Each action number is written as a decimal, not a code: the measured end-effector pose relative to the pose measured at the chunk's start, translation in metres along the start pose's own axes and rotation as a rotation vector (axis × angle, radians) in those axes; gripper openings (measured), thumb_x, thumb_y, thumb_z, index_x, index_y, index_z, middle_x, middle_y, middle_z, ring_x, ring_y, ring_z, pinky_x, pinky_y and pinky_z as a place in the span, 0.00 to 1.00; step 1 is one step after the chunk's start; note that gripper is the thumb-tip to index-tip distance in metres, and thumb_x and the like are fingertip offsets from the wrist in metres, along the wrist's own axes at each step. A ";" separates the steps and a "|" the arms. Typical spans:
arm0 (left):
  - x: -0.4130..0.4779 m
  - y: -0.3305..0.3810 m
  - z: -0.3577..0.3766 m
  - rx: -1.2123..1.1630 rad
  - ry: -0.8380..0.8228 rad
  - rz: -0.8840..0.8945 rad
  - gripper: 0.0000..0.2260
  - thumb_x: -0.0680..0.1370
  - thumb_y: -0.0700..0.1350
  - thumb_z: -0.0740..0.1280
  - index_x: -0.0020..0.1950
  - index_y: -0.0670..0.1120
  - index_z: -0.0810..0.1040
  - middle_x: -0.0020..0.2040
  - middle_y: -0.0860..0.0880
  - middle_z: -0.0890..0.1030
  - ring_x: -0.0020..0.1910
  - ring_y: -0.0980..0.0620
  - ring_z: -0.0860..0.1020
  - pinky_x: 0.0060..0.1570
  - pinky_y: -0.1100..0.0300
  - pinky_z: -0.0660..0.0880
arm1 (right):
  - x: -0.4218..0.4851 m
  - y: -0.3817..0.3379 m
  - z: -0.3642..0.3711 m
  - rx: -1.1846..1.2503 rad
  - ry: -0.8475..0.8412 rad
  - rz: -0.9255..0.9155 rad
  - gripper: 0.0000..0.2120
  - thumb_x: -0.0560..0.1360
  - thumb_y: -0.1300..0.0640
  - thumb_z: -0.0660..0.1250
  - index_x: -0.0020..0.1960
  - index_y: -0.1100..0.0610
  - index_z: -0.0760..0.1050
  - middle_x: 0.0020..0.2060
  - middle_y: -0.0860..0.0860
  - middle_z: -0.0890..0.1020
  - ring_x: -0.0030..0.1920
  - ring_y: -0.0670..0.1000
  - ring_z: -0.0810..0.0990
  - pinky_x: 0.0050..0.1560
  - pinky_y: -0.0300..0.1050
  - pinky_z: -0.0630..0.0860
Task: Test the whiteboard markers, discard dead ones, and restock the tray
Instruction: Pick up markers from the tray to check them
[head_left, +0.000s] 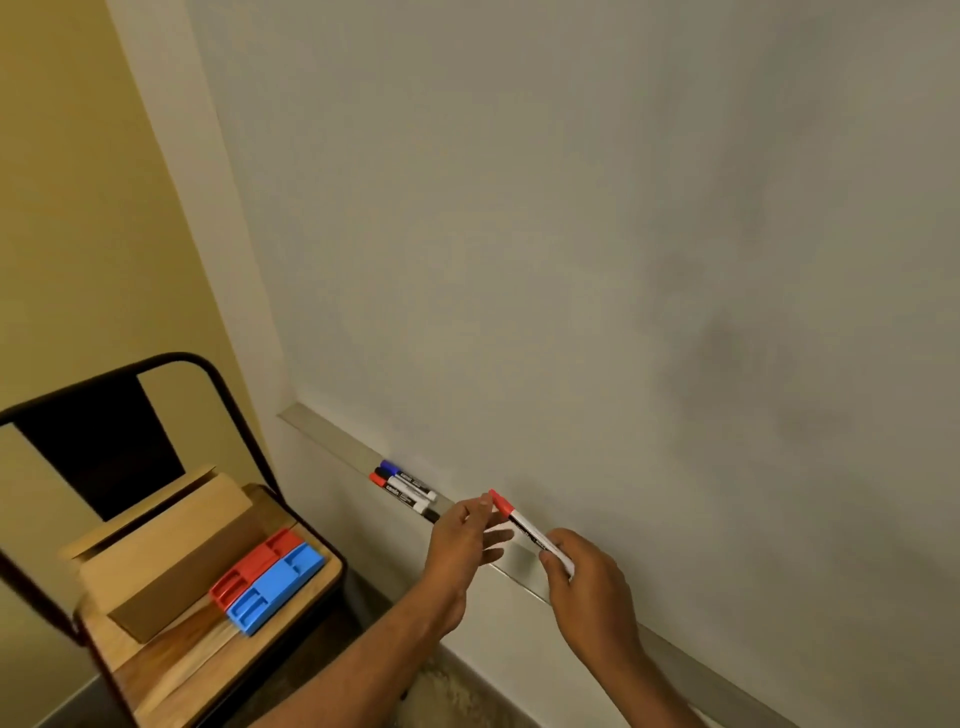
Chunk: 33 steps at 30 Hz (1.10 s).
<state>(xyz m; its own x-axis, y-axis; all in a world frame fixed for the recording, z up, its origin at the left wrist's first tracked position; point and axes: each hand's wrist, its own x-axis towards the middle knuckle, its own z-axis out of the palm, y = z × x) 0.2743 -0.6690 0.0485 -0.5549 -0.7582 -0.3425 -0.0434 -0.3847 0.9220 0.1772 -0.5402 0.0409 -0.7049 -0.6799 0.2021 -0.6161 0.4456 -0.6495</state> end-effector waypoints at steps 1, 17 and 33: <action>0.007 -0.010 -0.011 0.066 0.024 0.019 0.13 0.84 0.53 0.63 0.61 0.47 0.79 0.53 0.49 0.86 0.51 0.50 0.85 0.56 0.52 0.82 | 0.006 0.004 0.014 0.005 -0.007 0.029 0.04 0.80 0.54 0.66 0.53 0.48 0.79 0.43 0.43 0.83 0.43 0.50 0.82 0.42 0.45 0.78; 0.068 -0.102 -0.112 0.686 0.157 0.178 0.06 0.84 0.48 0.61 0.57 0.57 0.76 0.51 0.62 0.79 0.51 0.67 0.77 0.46 0.76 0.72 | 0.085 0.039 0.159 -0.152 -0.141 0.053 0.10 0.80 0.61 0.63 0.59 0.57 0.79 0.53 0.53 0.84 0.53 0.56 0.82 0.49 0.47 0.76; 0.075 -0.118 -0.119 0.680 0.118 0.163 0.06 0.84 0.50 0.61 0.57 0.57 0.77 0.51 0.61 0.81 0.52 0.71 0.76 0.47 0.75 0.73 | 0.087 0.045 0.195 -0.198 -0.192 -0.113 0.12 0.77 0.62 0.69 0.61 0.59 0.79 0.55 0.55 0.84 0.57 0.55 0.81 0.57 0.49 0.78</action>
<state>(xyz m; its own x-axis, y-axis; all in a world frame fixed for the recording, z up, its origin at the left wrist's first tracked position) 0.3363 -0.7429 -0.1078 -0.5060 -0.8451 -0.1727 -0.4979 0.1227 0.8585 0.1562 -0.6931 -0.1141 -0.5602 -0.8210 0.1103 -0.7568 0.4531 -0.4712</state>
